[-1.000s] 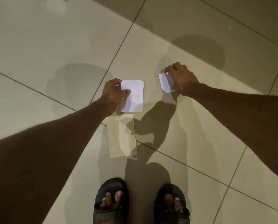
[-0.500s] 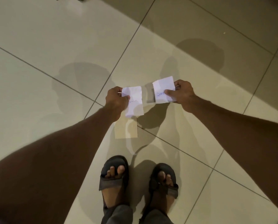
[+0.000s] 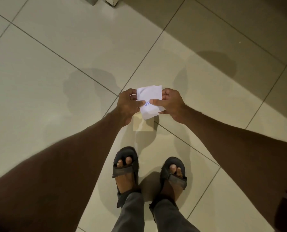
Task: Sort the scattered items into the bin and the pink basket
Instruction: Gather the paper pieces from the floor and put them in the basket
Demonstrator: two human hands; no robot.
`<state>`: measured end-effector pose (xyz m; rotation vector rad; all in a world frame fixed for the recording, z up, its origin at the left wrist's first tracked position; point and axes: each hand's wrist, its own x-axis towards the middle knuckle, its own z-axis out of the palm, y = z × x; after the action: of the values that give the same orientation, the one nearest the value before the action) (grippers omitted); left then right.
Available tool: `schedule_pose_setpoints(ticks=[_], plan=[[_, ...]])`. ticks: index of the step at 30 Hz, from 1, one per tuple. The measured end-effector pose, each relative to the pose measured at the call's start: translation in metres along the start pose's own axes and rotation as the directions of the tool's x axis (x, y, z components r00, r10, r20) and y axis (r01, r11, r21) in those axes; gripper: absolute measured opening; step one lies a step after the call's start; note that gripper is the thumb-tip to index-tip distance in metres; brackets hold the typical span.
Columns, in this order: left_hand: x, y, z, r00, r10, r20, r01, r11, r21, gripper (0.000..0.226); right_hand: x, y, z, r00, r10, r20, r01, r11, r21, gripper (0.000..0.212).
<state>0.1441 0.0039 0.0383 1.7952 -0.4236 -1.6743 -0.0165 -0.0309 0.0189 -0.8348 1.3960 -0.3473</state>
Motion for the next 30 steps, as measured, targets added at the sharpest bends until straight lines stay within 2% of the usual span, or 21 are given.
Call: schedule_pose_setpoints(ticks=[5,7,10,13,17,21,28,30], plan=[[0.011,-0.021,-0.030,0.982,0.002,-0.187,0.005,0.999,0.038,0.032,0.018,0.025,0.017,0.981,0.014,-0.193,-0.027,0.997,-0.066,0.037],[0.019,-0.030,-0.045,0.974,-0.015,-0.226,0.032,0.997,0.072,0.032,0.031,0.041,0.016,0.970,-0.019,-0.241,-0.032,0.979,-0.203,0.037],[0.037,-0.045,-0.066,0.967,-0.047,-0.252,0.075,0.991,0.106,0.037,0.058,0.062,0.022,0.957,-0.096,-0.274,-0.055,0.866,-0.497,0.046],[0.055,-0.057,-0.079,0.965,-0.058,-0.257,0.093,0.988,0.126,0.040,0.082,0.073,0.033,0.958,-0.152,-0.242,-0.054,0.735,-0.676,0.058],[0.078,-0.068,-0.087,0.964,-0.077,-0.255,0.112,0.986,0.127,0.043,0.104,0.080,0.044,0.976,-0.179,-0.128,0.004,0.597,-0.802,0.076],[0.091,-0.079,-0.091,0.970,-0.071,-0.234,0.104,0.986,0.131,0.040,0.108,0.084,0.051,0.971,-0.213,-0.111,0.005,0.482,-0.876,0.077],[0.100,-0.089,-0.087,0.969,-0.060,-0.241,0.098,0.984,0.149,0.033,0.118,0.078,0.046,0.986,-0.152,-0.074,-0.003,0.421,-0.907,0.066],[0.099,-0.087,-0.084,0.969,-0.066,-0.239,0.105,0.983,0.153,0.033,0.119,0.075,0.043,0.982,-0.178,-0.067,0.021,0.453,-0.891,0.055]])
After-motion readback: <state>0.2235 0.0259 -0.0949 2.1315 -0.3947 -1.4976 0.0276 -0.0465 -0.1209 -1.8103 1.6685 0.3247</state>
